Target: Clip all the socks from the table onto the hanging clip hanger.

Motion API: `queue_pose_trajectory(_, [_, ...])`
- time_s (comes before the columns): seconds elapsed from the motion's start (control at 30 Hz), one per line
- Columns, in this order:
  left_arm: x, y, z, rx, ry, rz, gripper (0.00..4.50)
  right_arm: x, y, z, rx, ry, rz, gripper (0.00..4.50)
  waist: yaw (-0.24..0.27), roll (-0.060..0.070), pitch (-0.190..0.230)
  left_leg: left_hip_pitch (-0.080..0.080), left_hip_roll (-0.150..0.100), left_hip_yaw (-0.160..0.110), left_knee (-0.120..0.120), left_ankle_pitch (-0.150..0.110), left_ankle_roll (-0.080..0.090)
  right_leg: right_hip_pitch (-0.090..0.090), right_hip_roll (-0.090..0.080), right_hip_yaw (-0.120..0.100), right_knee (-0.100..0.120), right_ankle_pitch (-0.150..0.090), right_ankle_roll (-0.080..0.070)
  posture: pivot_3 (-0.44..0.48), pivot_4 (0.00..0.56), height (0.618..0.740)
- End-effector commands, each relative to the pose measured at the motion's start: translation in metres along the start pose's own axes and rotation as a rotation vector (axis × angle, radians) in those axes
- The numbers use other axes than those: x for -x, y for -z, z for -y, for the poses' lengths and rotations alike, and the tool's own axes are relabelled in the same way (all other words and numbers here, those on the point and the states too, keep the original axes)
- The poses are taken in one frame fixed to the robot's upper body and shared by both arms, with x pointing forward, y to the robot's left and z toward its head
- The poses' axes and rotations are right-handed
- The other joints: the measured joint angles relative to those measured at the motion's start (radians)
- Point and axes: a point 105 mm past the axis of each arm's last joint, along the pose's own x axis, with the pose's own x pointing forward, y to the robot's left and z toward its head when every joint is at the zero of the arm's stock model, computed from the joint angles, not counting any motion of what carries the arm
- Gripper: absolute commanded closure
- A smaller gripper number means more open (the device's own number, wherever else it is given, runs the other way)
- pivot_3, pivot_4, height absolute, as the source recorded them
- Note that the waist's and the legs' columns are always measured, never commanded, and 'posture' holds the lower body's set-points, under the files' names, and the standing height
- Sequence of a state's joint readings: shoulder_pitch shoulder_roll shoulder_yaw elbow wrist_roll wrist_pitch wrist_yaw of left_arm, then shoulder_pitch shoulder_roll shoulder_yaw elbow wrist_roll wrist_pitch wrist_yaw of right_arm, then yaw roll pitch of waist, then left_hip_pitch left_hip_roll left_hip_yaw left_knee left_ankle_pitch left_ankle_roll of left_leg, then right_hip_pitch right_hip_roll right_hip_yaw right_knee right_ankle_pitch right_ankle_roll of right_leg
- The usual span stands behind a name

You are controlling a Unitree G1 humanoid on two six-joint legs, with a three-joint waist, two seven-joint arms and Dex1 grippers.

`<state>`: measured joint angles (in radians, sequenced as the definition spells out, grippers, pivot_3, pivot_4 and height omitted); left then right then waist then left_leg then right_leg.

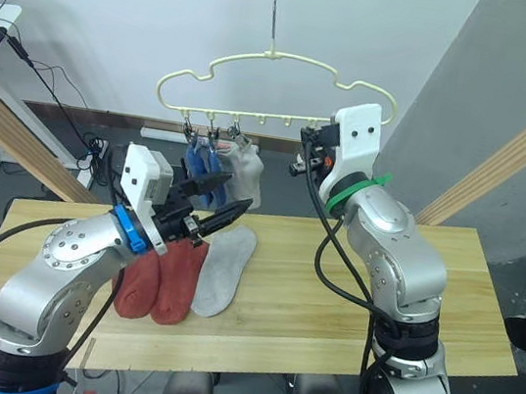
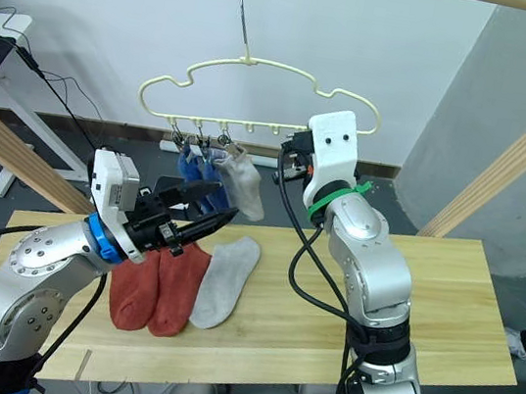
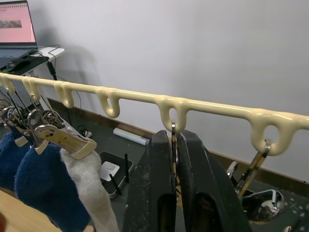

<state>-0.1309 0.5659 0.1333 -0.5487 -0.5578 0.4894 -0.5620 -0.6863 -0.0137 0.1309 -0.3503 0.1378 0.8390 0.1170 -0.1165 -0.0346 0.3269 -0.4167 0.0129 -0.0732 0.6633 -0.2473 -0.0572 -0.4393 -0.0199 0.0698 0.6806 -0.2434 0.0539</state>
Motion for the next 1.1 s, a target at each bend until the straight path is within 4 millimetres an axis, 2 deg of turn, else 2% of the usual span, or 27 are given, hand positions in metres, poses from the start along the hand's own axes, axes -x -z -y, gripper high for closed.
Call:
queue_pose_trajectory(0.03, [0.009, 0.033, -0.006, 0.012, -0.168, -0.109, 1.69, 0.003, -0.011, 0.001, 0.001, 0.000, 0.050, 4.49, -0.005, 0.000, -0.001, 0.000, 0.000, 0.001, 0.000, 0.000, 0.000, 0.000, 0.000, 0.001, 0.000, 0.000, 0.000, -0.168, 0.271, 0.740])
queue_pose_trajectory(0.07, [0.010, 0.045, 0.003, 0.053, -0.146, -0.138, 1.69, 0.003, -0.010, 0.001, 0.001, -0.001, 0.048, 4.49, -0.006, 0.000, -0.001, 0.000, 0.000, 0.001, 0.000, 0.000, 0.000, 0.000, 0.000, 0.001, 0.000, 0.000, 0.000, -0.168, 0.271, 0.740])
queue_pose_trajectory(0.1, [0.011, 0.051, 0.010, 0.080, -0.123, -0.150, 1.34, 0.003, -0.010, 0.001, 0.002, -0.001, 0.048, 4.50, -0.006, 0.000, -0.001, 0.000, 0.000, 0.001, -0.001, 0.000, 0.000, -0.001, 0.000, 0.001, 0.000, 0.000, 0.000, -0.169, 0.275, 0.740])
queue_pose_trajectory(0.17, [0.013, 0.082, 0.015, 0.122, -0.181, -0.232, 0.87, 0.003, -0.010, 0.001, 0.003, -0.005, 0.042, 4.50, -0.007, 0.000, -0.001, 0.000, 0.000, 0.000, -0.001, 0.000, 0.000, -0.001, 0.000, 0.000, 0.000, 0.000, 0.000, -0.173, 0.276, 0.740])
queue_pose_trajectory(0.27, [0.012, 0.104, 0.017, 0.135, -0.229, -0.278, 0.03, 0.004, -0.010, 0.001, 0.005, -0.010, 0.041, 4.50, -0.005, 0.000, -0.001, 0.000, 0.000, 0.000, 0.000, 0.000, 0.000, 0.000, 0.000, 0.000, 0.000, 0.000, 0.000, -0.181, 0.282, 0.740])
queue_pose_trajectory(0.37, [0.003, 0.127, 0.021, 0.132, -0.256, -0.307, 0.03, 0.004, -0.009, 0.000, 0.007, -0.018, 0.034, 4.50, -0.004, 0.000, -0.001, 0.000, 0.000, 0.000, 0.000, 0.001, 0.002, 0.000, 0.000, 0.000, 0.000, 0.000, -0.001, -0.188, 0.284, 0.740])
queue_pose_trajectory(0.53, [-0.008, 0.153, 0.017, 0.128, -0.311, -0.352, 0.03, 0.005, -0.008, -0.002, 0.007, -0.028, 0.028, 4.50, -0.008, 0.000, -0.001, 0.000, 0.000, 0.000, 0.000, 0.002, 0.004, 0.000, 0.000, 0.000, 0.000, 0.001, -0.001, -0.205, 0.287, 0.740])
queue_pose_trajectory(0.73, [-0.011, 0.168, 0.005, 0.122, -0.387, -0.382, 0.03, 0.005, -0.006, -0.004, 0.004, -0.035, 0.016, 4.50, -0.020, 0.000, -0.001, 0.000, 0.000, 0.000, 0.000, 0.002, 0.004, 0.000, 0.000, 0.000, 0.001, 0.001, -0.001, -0.213, 0.288, 0.740])
queue_pose_trajectory(1.1, [-0.016, 0.181, 0.008, 0.079, -0.358, -0.456, 0.03, 0.005, -0.004, -0.008, -0.017, -0.044, 0.003, 4.50, -0.023, 0.000, -0.001, 0.000, 0.000, -0.001, 0.000, 0.002, 0.004, 0.000, 0.000, -0.001, 0.001, 0.001, -0.001, -0.219, 0.289, 0.740])
